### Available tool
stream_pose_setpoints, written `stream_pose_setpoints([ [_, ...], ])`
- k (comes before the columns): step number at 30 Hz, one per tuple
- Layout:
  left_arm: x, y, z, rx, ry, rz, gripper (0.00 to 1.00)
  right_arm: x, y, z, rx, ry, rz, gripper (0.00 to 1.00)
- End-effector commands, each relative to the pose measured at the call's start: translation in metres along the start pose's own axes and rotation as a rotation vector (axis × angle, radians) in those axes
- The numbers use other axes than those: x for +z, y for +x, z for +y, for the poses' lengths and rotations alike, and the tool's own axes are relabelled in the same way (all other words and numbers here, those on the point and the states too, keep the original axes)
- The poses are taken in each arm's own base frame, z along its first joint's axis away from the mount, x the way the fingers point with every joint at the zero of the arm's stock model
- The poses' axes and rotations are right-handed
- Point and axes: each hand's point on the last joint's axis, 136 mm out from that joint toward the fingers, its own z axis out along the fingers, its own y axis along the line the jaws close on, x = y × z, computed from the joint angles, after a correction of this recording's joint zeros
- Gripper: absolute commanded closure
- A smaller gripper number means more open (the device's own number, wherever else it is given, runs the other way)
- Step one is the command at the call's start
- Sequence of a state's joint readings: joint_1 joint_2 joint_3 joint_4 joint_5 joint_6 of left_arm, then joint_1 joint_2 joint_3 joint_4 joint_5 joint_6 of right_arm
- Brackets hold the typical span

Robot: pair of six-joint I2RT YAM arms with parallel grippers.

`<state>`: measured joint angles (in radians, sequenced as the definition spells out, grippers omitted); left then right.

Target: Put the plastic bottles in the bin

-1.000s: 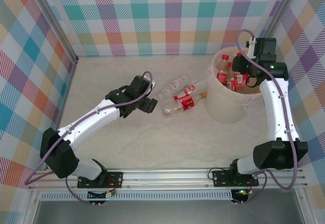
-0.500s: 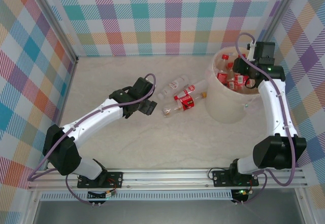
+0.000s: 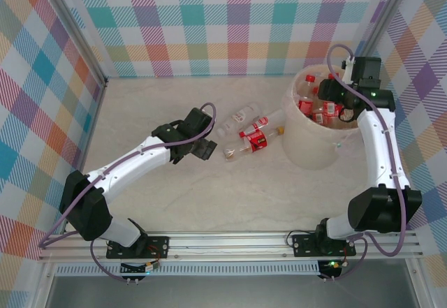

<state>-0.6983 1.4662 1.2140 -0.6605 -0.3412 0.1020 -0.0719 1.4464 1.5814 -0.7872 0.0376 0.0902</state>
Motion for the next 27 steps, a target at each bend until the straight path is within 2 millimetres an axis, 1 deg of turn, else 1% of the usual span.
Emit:
stream_pose_setpoints([
  [1,0.004,0.01,-0.003,0.031,-0.004,0.034,0.1,-0.026,0.008,0.01,-0.013,-0.04,0.063,0.21],
  [3,0.003,0.01,-0.002,0.029,-0.005,0.03,0.1,-0.041,0.003,0.009,-0.017,-0.029,0.04,0.17],
  [5,0.004,0.011,-0.003,0.03,-0.002,0.035,0.1,-0.054,-0.001,0.009,-0.016,-0.022,0.016,0.16],
  [7,0.006,0.011,-0.003,0.033,-0.004,0.039,0.1,-0.062,0.0,0.011,-0.015,-0.035,0.006,0.16],
  [9,0.006,0.012,-0.003,0.035,-0.005,0.043,0.1,-0.065,0.003,0.011,-0.011,-0.038,0.012,0.2],
  [11,0.006,0.011,-0.003,0.035,-0.008,0.041,0.1,-0.062,0.007,0.008,-0.014,-0.022,0.02,0.25],
  [14,0.003,0.009,-0.002,0.03,-0.004,0.03,0.1,-0.048,0.013,0.004,-0.022,-0.001,0.049,0.34],
  [16,0.0,0.008,-0.001,0.027,-0.005,0.021,0.1,-0.035,0.015,0.001,-0.023,0.009,0.061,0.37],
  [18,-0.002,0.007,-0.001,0.025,-0.003,0.014,0.1,-0.023,0.018,-0.007,-0.02,0.047,0.077,0.39],
  [21,-0.002,0.008,-0.001,0.026,-0.003,0.018,0.1,-0.011,0.021,-0.013,0.002,0.044,0.063,0.43],
  [24,0.001,0.01,-0.001,0.026,-0.01,0.031,0.1,-0.01,0.025,-0.024,0.039,0.051,0.058,0.44],
  [27,0.003,0.01,-0.006,0.022,0.017,0.038,0.1,-0.017,0.025,-0.034,0.048,0.07,0.06,0.44],
])
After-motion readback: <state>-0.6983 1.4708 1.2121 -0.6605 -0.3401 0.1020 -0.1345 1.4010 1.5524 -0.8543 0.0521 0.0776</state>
